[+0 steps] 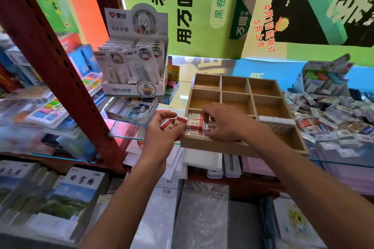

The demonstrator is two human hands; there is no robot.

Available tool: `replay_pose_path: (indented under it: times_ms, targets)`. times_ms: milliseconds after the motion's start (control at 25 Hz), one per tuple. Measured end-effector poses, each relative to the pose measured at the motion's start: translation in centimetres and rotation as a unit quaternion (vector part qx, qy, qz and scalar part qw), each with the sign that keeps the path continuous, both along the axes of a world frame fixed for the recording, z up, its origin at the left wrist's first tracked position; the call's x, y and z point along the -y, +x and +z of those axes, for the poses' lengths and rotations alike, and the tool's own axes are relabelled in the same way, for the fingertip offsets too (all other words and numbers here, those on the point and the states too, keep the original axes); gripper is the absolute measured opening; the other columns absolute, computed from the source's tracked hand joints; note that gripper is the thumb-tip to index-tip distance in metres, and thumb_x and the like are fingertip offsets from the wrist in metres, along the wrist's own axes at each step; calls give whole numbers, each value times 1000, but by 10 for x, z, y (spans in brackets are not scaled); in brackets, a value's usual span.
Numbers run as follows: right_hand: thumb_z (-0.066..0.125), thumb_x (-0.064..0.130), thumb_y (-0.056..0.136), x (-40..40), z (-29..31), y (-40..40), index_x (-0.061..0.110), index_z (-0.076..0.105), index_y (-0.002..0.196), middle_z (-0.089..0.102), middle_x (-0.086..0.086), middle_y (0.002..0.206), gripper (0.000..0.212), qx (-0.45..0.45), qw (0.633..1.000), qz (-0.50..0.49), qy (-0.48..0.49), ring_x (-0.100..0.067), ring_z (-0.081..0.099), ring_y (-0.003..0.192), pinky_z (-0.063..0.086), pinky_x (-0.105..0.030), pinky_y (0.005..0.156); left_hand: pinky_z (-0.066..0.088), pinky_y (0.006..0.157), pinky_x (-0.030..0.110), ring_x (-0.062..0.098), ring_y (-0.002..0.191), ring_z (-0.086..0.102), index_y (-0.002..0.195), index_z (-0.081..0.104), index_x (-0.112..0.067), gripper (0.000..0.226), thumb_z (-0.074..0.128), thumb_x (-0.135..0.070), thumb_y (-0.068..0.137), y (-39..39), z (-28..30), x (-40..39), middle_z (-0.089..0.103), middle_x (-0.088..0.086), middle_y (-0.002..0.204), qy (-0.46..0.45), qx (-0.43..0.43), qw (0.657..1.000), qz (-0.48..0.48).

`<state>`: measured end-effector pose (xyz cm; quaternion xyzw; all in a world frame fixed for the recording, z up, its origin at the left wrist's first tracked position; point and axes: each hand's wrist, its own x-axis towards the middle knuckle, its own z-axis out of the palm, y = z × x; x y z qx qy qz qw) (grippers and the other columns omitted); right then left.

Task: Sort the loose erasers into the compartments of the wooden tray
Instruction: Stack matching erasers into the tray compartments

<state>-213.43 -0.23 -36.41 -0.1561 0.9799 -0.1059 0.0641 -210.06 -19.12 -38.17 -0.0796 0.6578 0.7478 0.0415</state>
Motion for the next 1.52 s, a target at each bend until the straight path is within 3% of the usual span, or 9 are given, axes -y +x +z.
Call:
replay_pose_path:
  times_ms: [400, 520, 640, 760, 840, 920, 1200, 1400, 1520]
  targets:
    - [74, 33, 84, -11, 10, -1, 28, 62, 125, 57, 8, 112, 43, -7, 998, 12, -57, -9, 51, 99, 40, -18, 71, 55, 60, 16, 9, 91, 67, 100, 60, -24, 20, 68, -8, 91, -12, 2, -4, 65, -1, 106, -121, -73, 990, -19]
    - [66, 34, 92, -4, 11, -1, 30, 55, 138, 54, 3, 120, 47, -4, 999, 27, 29, -9, 45, 99, 37, -24, 76, 53, 60, 11, 4, 91, 64, 103, 59, -27, 19, 66, -13, 93, -18, 1, -8, 63, -5, 106, -223, -128, 965, -52]
    - [64, 33, 94, 8, 6, 3, 25, 48, 140, 50, -2, 125, 49, -17, 996, 10, 83, -13, 48, 97, 39, -24, 74, 52, 72, 16, 10, 98, 61, 117, 65, -26, 26, 62, -14, 95, -24, -2, -13, 65, 0, 113, -379, -189, 902, -87]
    - [69, 26, 90, 10, 6, 7, 21, 44, 137, 52, -2, 126, 53, -28, 998, 11, 63, -17, 55, 106, 44, -24, 80, 44, 87, 32, 22, 113, 51, 126, 66, -24, 34, 64, -17, 93, -27, -7, -13, 64, 5, 123, -530, -273, 793, -123]
    - [67, 23, 92, 3, 11, 7, 22, 52, 124, 58, 1, 120, 36, -38, 998, 17, 51, -16, 56, 107, 42, -23, 82, 45, 86, 36, 22, 115, 45, 119, 70, -24, 28, 66, -19, 91, -29, -7, -12, 60, 4, 125, -574, -306, 743, -159]
    - [66, 24, 92, -3, 13, 6, 23, 62, 115, 63, 3, 115, 23, -43, 998, 15, 51, -15, 55, 107, 37, -23, 83, 47, 86, 37, 21, 116, 42, 113, 72, -25, 22, 66, -21, 92, -29, -4, -12, 56, 2, 126, -595, -300, 724, -178]
    - [72, 23, 88, -5, -15, 17, 18, 69, 103, 68, 2, 106, 16, -88, 992, -32, -88, -10, 57, 96, 41, -21, 81, 44, 85, 32, 19, 115, 41, 110, 70, -22, 19, 64, -16, 93, -30, -6, -17, 55, 0, 123, -593, -276, 737, -171]
    - [70, 38, 88, 1, -26, 17, 22, 73, 102, 68, 4, 104, 22, -173, 982, -77, -4, -10, 43, 93, 35, -27, 79, 43, 85, 32, 20, 112, 44, 108, 69, -20, 17, 64, -13, 92, -32, -9, -17, 59, 2, 120, -583, -278, 744, -173]
    - [65, 41, 92, 2, -23, 17, 25, 72, 107, 71, 2, 106, 23, -169, 981, -61, 68, -16, 53, 100, 37, -34, 92, 49, 80, 32, 21, 105, 54, 110, 60, -19, 18, 61, -12, 94, -30, -9, -16, 64, 4, 112, -514, -268, 804, -136]
